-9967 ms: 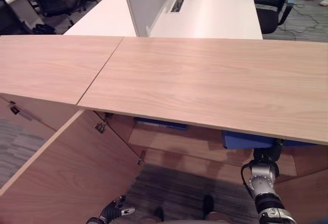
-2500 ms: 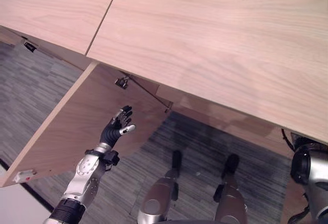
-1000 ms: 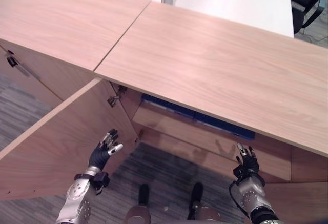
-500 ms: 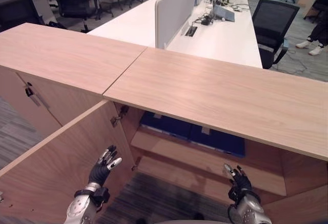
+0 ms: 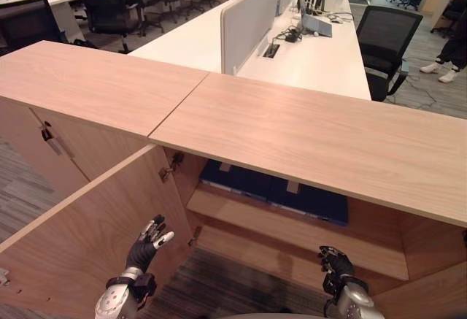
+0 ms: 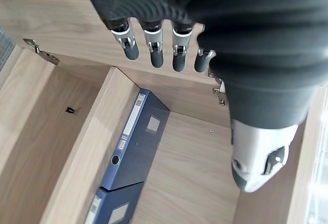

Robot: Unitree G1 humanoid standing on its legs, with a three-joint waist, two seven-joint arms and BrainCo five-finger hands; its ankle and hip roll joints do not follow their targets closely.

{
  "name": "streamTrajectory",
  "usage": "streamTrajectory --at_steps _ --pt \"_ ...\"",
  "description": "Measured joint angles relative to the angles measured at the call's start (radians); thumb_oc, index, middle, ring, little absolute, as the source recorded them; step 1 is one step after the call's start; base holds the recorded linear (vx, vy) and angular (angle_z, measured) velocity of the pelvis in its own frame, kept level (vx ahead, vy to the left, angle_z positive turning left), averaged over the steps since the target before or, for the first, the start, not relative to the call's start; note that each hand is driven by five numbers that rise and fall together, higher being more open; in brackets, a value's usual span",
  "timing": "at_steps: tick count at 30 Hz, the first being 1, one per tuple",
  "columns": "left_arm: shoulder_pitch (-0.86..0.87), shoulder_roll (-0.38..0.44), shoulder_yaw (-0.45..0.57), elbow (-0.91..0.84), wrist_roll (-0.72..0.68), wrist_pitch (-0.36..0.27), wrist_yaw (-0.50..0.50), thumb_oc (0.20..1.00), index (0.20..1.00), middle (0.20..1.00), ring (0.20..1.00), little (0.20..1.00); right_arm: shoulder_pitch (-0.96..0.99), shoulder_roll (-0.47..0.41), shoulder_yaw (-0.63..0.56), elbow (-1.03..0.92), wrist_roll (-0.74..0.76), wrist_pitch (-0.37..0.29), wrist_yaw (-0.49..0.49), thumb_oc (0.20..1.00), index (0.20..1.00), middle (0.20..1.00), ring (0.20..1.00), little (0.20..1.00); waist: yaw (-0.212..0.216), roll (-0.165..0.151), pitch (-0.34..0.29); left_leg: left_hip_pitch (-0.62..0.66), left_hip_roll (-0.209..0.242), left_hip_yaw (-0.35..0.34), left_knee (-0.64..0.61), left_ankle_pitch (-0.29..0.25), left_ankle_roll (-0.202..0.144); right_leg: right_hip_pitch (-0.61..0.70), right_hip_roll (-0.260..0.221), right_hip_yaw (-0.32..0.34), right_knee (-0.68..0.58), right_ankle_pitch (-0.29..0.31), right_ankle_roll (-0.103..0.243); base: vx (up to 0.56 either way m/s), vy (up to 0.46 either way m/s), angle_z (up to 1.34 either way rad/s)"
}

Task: Put the empty folder in the office cabinet

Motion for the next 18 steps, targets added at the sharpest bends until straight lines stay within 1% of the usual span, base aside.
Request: streamTrajectory --at_steps 3,4,5,7,9,11,12,13,15,16,17,18 --pt "-0.002 0.000 -0.003 0.012 0.018 -0.002 0.001 1.000 1.000 1.000 1.000 1.000 -0.002 -0.006 0.030 0.007 -0.033 0.010 0.000 0.200 0.200 0.200 0.200 0.200 0.000 0.000 0.000 0.000 0.004 -0.002 0.000 0.001 -0.001 0.001 0.005 -0.002 0.000 -0.004 -0.005 -0.01 0.025 0.02" --pt "-0.018 0.000 -0.017 0.073 0.031 -0.002 0.007 1.000 1.000 1.000 1.000 1.000 -0.012 -0.017 0.056 0.040 -0.063 0.018 0.000 0.376 0.376 0.376 0.376 0.376 0.001 0.002 0.001 0.001 0.006 -0.006 0.000 0.001 -0.001 0.005 0.006 -0.007 0.000 -0.007 -0.009 -0.01 0.035 0.08" --pt "-0.022 -0.001 -0.028 0.103 0.040 0.002 0.016 1.000 1.000 1.000 1.000 1.000 -0.012 -0.020 0.063 0.055 -0.065 0.019 0.005 1.000 1.000 1.000 1.000 1.000 0.000 0.001 0.002 0.001 0.006 -0.011 0.000 0.001 -0.001 0.007 0.006 -0.011 0.000 -0.009 -0.009 -0.02 0.050 0.13" --pt "-0.032 -0.002 -0.040 0.129 0.058 0.002 0.020 1.000 1.000 1.000 1.000 1.000 -0.011 -0.018 0.064 0.063 -0.097 0.021 0.013 1.000 1.000 1.000 1.000 1.000 0.002 -0.002 0.013 0.007 0.006 -0.024 0.000 0.001 -0.001 0.012 0.002 -0.024 0.024 -0.024 -0.003 -0.03 0.090 0.18" --pt "-0.041 0.001 -0.040 0.145 0.079 0.001 0.021 1.000 1.000 1.000 1.000 1.000 -0.016 -0.013 0.065 0.095 -0.106 0.020 0.023 1.000 1.000 1.000 1.000 1.000 0.010 -0.007 0.036 0.022 0.003 -0.029 0.000 0.000 0.000 0.003 -0.009 -0.026 0.083 -0.062 -0.002 -0.05 0.107 0.13" --pt "-0.046 0.004 -0.040 0.185 0.089 0.001 0.022 1.000 1.000 1.000 1.000 1.000 -0.019 0.003 0.075 0.149 -0.125 0.036 0.030 1.000 1.000 1.000 1.000 1.000 0.021 -0.019 0.045 0.031 -0.001 -0.031 0.001 -0.002 0.004 -0.023 -0.028 -0.027 0.160 -0.103 0.010 -0.02 0.052 0.09" --pt "-0.042 0.005 -0.040 0.205 0.097 0.003 0.024 1.000 1.000 1.000 1.000 1.000 -0.016 0.006 0.093 0.160 -0.138 0.049 0.036 1.000 1.000 1.000 1.000 1.000 0.025 -0.018 0.055 0.038 -0.004 -0.035 0.001 -0.004 0.007 -0.025 -0.035 -0.027 0.188 -0.119 0.018 -0.01 0.012 0.11" --pt "-0.036 0.005 -0.040 0.215 0.099 0.005 0.026 1.000 1.000 1.000 1.000 1.000 -0.016 0.006 0.108 0.166 -0.144 0.059 0.045 1.000 1.000 1.000 1.000 1.000 0.027 -0.024 0.057 0.043 -0.007 -0.042 0.001 -0.006 0.009 -0.023 -0.040 -0.028 0.205 -0.128 0.024 -0.04 -0.013 0.15" --pt "-0.037 0.005 -0.040 0.239 0.121 0.005 0.031 1.000 1.000 1.000 1.000 1.000 -0.023 0.007 0.107 0.178 -0.166 0.060 0.053 1.000 1.000 1.000 1.000 1.000 0.038 -0.024 0.063 0.053 -0.008 -0.047 0.003 -0.008 0.012 -0.020 -0.045 -0.029 0.230 -0.142 0.041 -0.09 -0.048 0.12" --pt "-0.040 0.005 -0.041 0.251 0.130 0.005 0.035 1.000 1.000 1.000 1.000 1.000 -0.026 0.006 0.107 0.179 -0.174 0.060 0.054 1.000 1.000 1.000 1.000 1.000 0.043 -0.020 0.066 0.054 -0.007 -0.057 0.004 -0.008 0.016 -0.019 -0.041 -0.022 0.251 -0.143 0.042 -0.11 -0.037 0.25" --pt "-0.050 0.003 -0.043 0.263 0.134 0.005 0.040 1.000 1.000 1.000 1.000 1.000 -0.025 0.006 0.107 0.179 -0.175 0.060 0.054 1.000 1.000 1.000 1.000 1.000 0.041 -0.015 0.069 0.052 -0.005 -0.078 0.008 -0.008 0.016 -0.017 -0.039 0.007 0.271 -0.149 0.049 -0.07 -0.017 0.55" --pt "-0.071 0.002 -0.052 0.283 0.136 0.003 0.042 1.000 1.000 1.000 1.000 1.000 -0.023 0.006 0.108 0.180 -0.177 0.060 0.053 1.000 1.000 1.000 1.000 1.000 0.037 -0.007 0.072 0.039 -0.002 -0.110 0.013 -0.007 0.013 -0.017 -0.028 0.060 0.290 -0.161 0.058 -0.06 0.018 0.90"
